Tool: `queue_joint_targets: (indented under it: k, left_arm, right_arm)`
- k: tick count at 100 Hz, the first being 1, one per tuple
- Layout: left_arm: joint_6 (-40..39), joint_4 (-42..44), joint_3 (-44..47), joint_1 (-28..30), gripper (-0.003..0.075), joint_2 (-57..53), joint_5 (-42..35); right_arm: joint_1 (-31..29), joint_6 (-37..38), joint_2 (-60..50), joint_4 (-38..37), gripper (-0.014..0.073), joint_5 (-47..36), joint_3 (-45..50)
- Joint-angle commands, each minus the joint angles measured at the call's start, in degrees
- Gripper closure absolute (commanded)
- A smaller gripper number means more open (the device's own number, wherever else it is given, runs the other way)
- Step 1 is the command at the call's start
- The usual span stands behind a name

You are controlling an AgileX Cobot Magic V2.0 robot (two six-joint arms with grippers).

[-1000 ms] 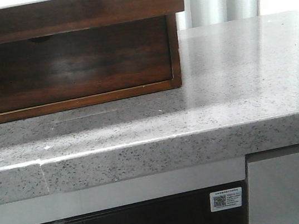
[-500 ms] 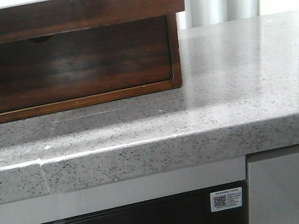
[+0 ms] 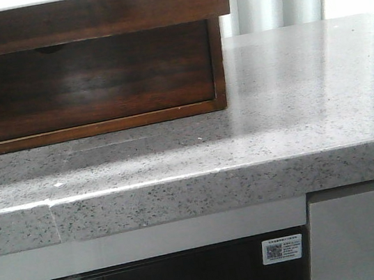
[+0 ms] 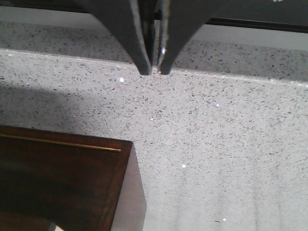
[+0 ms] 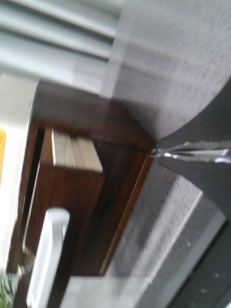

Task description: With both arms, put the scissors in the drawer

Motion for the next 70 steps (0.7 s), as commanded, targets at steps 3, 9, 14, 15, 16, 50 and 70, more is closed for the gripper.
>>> queue_joint_targets:
  k: [3,9,14,15,16,50,70]
  left_arm:
    - [-0.58,-0.87,1.08,0.12,0.074,-2.02,-2.29]
    - [-0.58,-0.87,1.08,0.12,0.074,-2.02,-2.29]
    - [-0.58,-0.87,1.08,0.12,0.074,-2.02,-2.29]
    - [-0.58,-0.87,1.08,0.12,0.074,-2.02,-2.29]
    - [-0.58,-0.87,1.08,0.12,0.074,-2.02,-2.29]
    - [-0.58,-0.87,1.08,0.12,0.074,-2.02,-2.29]
    - [-0.58,-0.87,1.08,0.12,0.074,-2.02,-2.29]
  right_arm:
    - [-5.16,8.56,0.47,-4.74,0.0659,-5.09,-1.5]
    - [-8.9,9.85,0.47,-4.74,0.0659,-4.33,-1.4]
    - [-12.03,11.51,0.47,-4.89,0.0659,-4.03,-0.83]
    - [-12.46,12.19,0.47,-5.0,0.0659,-4.03,-0.56]
    - [-13.31,12.53,0.32,-5.14,0.0659,-4.03,-0.42]
    - [-24.51,21.08,-5.52,-5.97,0.0659,1.05,7.75]
    - [-26.63,20.27,-6.17,-6.11,0.0659,10.34,7.86]
